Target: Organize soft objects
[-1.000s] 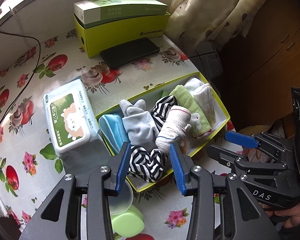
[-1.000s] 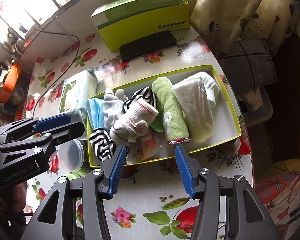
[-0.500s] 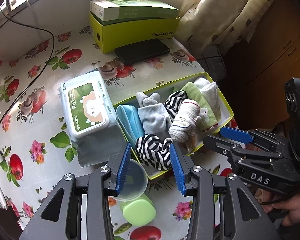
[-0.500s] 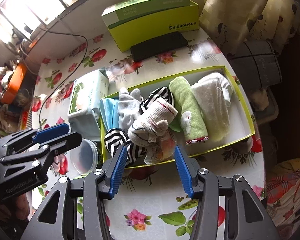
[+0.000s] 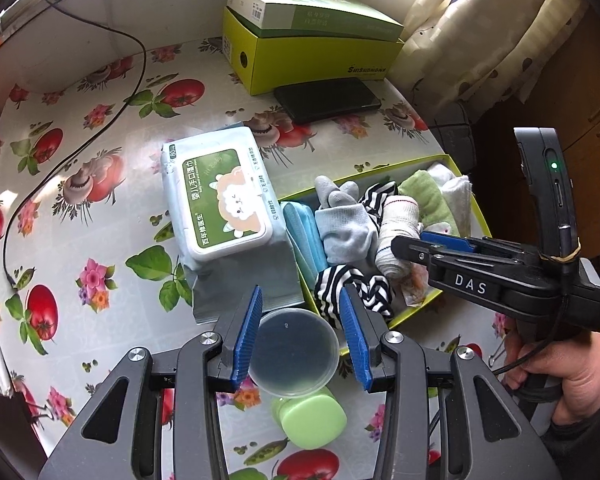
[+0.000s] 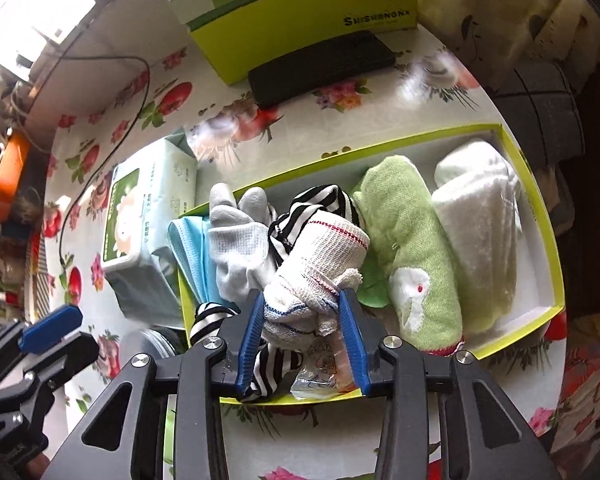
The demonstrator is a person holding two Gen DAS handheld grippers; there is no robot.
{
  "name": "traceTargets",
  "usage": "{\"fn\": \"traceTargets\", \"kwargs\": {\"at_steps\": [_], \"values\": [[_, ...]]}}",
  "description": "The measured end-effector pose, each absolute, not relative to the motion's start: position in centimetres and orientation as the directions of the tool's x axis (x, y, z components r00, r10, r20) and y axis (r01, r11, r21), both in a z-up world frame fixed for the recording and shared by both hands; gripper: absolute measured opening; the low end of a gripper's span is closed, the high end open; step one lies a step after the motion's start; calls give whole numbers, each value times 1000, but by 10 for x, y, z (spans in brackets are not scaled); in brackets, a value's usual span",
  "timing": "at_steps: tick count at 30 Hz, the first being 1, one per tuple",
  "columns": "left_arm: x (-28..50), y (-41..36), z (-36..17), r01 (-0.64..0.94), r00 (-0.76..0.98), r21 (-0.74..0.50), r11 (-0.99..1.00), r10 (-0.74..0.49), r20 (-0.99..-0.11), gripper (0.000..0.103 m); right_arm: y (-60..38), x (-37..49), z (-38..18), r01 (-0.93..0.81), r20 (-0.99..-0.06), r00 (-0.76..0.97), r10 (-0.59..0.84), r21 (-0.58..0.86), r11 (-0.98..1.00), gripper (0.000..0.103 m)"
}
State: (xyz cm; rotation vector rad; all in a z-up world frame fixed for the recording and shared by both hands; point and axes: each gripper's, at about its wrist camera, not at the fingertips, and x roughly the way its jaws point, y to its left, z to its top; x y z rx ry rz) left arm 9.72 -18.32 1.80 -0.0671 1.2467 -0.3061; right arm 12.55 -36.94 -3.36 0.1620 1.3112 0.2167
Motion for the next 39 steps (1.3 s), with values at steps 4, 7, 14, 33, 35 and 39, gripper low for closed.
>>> {"fn": "traceTargets", "kwargs": {"at_steps": [4,7,14,33,35,39], "values": [[98,-184,17,198,281,-222,955,-272,-920,41,-367,130,-31,-225,-958,183,222,179,958,32],[98,-185,14,203,273,-225,953,-276,-922,41,-371,131,-33,-275,-968,157,197,149,950,31],[96,-191,12,224,260,-227,948,-283,-923,41,-373,123,-30,-240,-961,170,219,176,955,33],[69,-199,30,315,311,-128,940,-230,-922,41,-378,33,20,-100,-932,333,146,119,988,48],[64,-198,31,324,313,-129,937,-234,-920,41,-374,25,20,-96,-930,339,140,114,989,49],[57,-192,32,324,318,-133,937,-240,-917,41,-368,13,21,-95,-929,345,136,109,989,50]]}}
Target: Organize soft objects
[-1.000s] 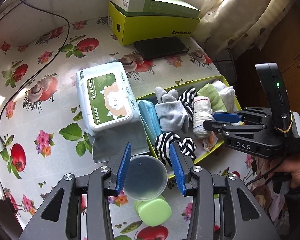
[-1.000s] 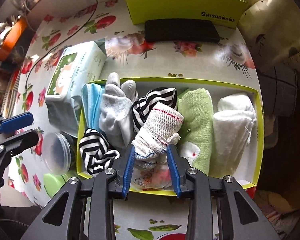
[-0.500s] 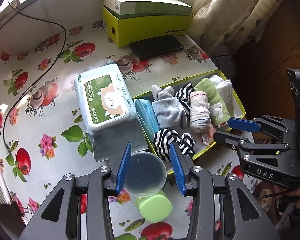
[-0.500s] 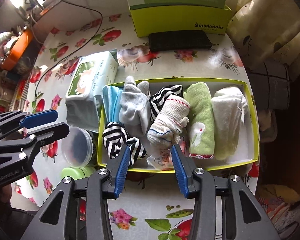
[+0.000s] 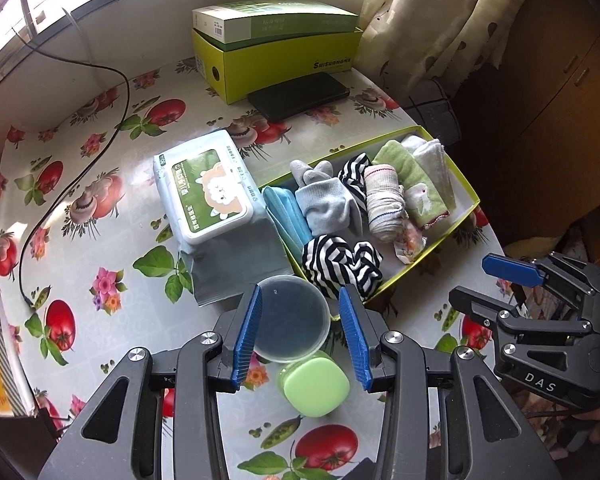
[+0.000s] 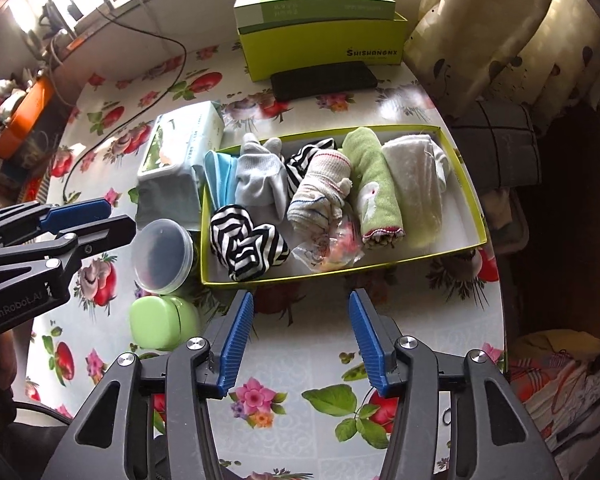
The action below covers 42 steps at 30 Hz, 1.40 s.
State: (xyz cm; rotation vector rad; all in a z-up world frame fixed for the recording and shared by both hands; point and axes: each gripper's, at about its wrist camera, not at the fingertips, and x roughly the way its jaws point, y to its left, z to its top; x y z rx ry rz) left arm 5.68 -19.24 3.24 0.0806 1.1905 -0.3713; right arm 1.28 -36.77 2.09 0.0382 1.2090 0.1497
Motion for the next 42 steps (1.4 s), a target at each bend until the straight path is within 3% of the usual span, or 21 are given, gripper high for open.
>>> {"fn": "traceTargets", "kwargs": {"at_steps": [42], "values": [[49,-183,16,300,296,-116,947,-208,-932,41,-353,5,12,-99,-936,329,127,100,990,51]]}}
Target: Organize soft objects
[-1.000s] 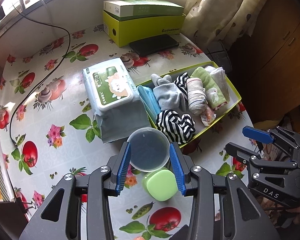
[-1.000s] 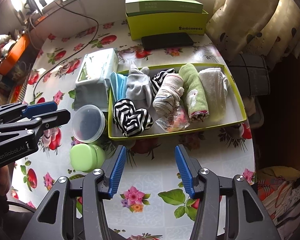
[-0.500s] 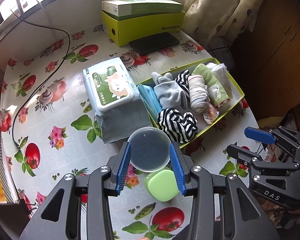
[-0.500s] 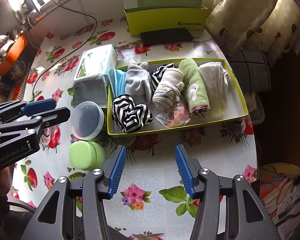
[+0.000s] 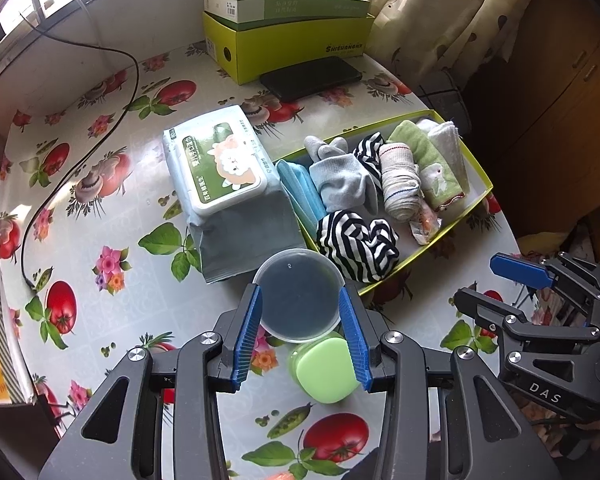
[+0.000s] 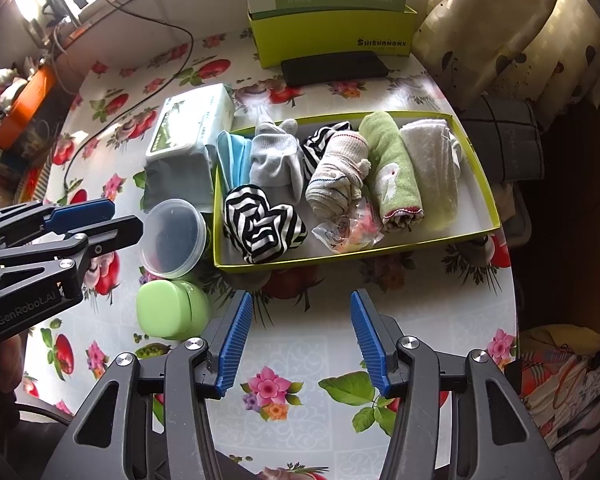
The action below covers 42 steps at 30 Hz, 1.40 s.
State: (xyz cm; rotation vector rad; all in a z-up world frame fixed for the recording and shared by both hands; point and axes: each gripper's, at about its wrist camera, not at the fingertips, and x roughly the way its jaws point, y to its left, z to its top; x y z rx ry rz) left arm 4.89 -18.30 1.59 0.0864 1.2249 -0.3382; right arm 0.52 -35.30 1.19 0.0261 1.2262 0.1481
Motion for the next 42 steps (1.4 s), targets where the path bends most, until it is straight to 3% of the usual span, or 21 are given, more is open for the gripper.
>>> {"fn": "traceTargets", "kwargs": {"at_steps": [42], "values": [[49,-185,15,302,297,-112,947,-205,-933,41,-353,5,7,-99,-938,322,128,102,990,51]]}}
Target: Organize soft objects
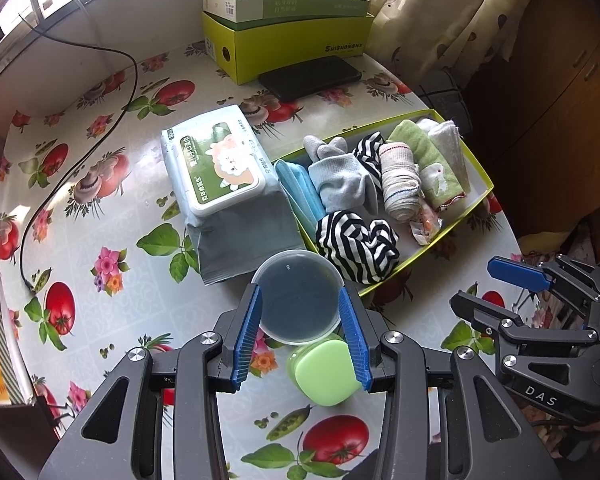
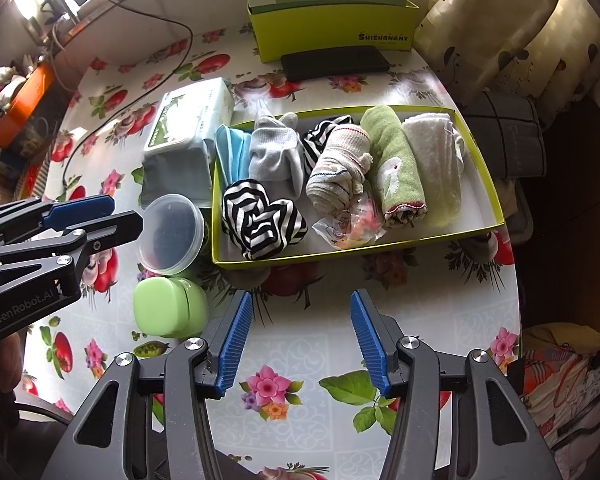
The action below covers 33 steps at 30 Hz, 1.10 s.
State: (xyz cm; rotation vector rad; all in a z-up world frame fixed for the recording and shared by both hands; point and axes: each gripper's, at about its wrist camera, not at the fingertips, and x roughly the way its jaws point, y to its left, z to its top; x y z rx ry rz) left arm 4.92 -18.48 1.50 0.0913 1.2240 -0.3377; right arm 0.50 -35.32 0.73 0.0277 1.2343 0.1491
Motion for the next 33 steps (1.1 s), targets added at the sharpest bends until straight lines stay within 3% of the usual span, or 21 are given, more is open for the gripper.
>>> {"fn": "traceTargets", "kwargs": {"at_steps": [33], "values": [[50,-186,14,303,288,-117,946,-207,-935,41,-352,6,8,-99,-939,318,129,103,990,51]]}}
